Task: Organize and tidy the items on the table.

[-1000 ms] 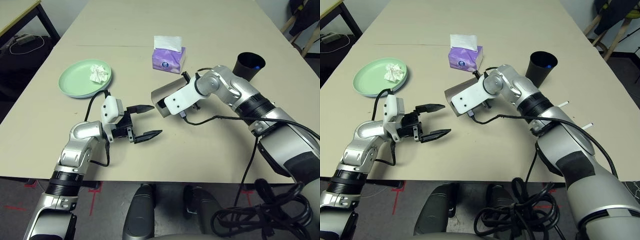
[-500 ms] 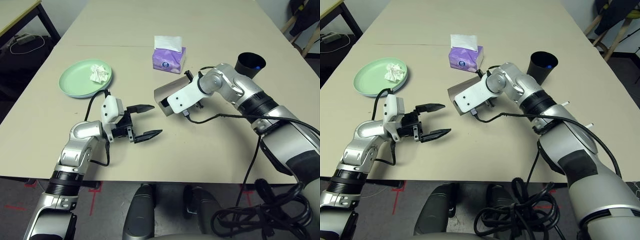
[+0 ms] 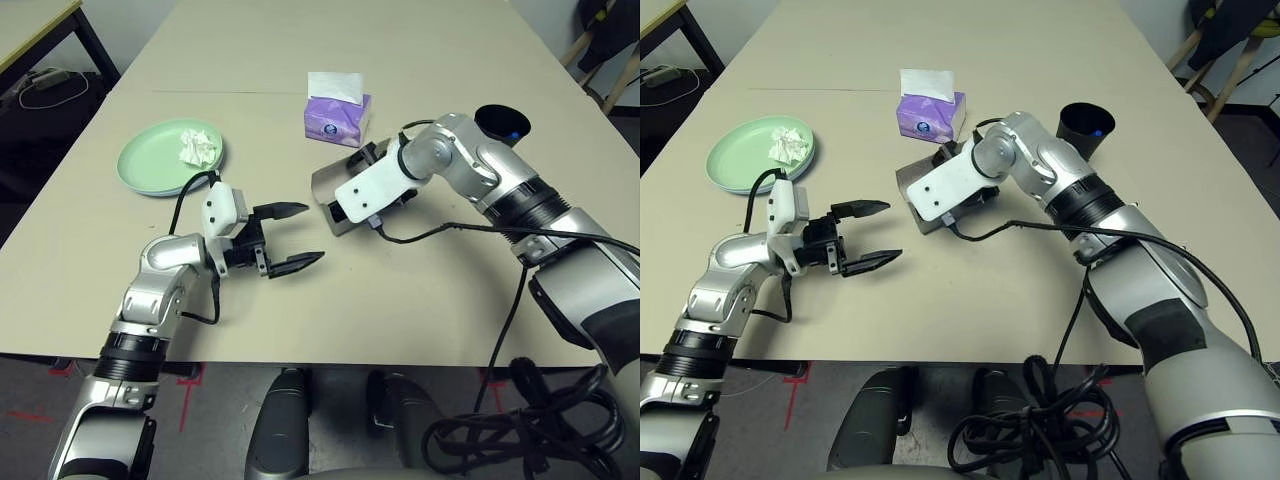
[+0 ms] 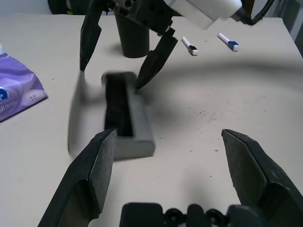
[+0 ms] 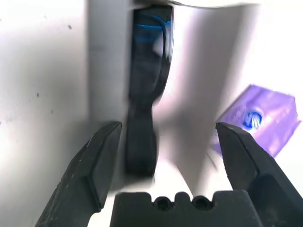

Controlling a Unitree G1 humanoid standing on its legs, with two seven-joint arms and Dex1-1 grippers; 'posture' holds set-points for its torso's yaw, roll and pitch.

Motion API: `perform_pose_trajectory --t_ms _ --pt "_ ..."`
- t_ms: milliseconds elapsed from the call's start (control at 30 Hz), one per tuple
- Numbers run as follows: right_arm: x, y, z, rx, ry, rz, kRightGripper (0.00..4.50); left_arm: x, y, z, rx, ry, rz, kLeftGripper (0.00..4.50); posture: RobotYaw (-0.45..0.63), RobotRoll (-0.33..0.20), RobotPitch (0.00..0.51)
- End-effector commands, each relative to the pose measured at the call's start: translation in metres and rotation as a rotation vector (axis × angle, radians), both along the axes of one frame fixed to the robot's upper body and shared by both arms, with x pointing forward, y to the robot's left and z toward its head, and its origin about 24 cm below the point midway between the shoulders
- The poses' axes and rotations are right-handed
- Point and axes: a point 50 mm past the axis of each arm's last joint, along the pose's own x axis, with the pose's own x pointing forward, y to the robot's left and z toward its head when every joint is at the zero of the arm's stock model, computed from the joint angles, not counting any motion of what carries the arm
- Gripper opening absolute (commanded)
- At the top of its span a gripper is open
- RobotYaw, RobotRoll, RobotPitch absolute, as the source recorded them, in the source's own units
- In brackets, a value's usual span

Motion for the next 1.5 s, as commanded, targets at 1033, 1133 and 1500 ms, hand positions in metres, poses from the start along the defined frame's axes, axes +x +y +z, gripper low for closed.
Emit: perform_pose_trajectory --t_ms 1033,1133,1500 --pt "-0.074 -0.108 -0.091 1.524 0.535 -0.475 4.46 0.031 0.02 -0.006 -0.095 0.0 0.175 4.5 0.06 0.0 0.129" --pt "-0.079 -0.115 -0.1 1.581 0.527 -0.466 4.46 0.034 0.023 -0.006 -0.121 -0.023 0.224 4.5 0.07 0.0 0.129" --pt "-0.085 -0.123 -0.111 1.509 0.514 -0.446 4.46 0.038 0.028 -0.017 -0.083 -0.034 0.193 4.5 0.06 0.0 0.129"
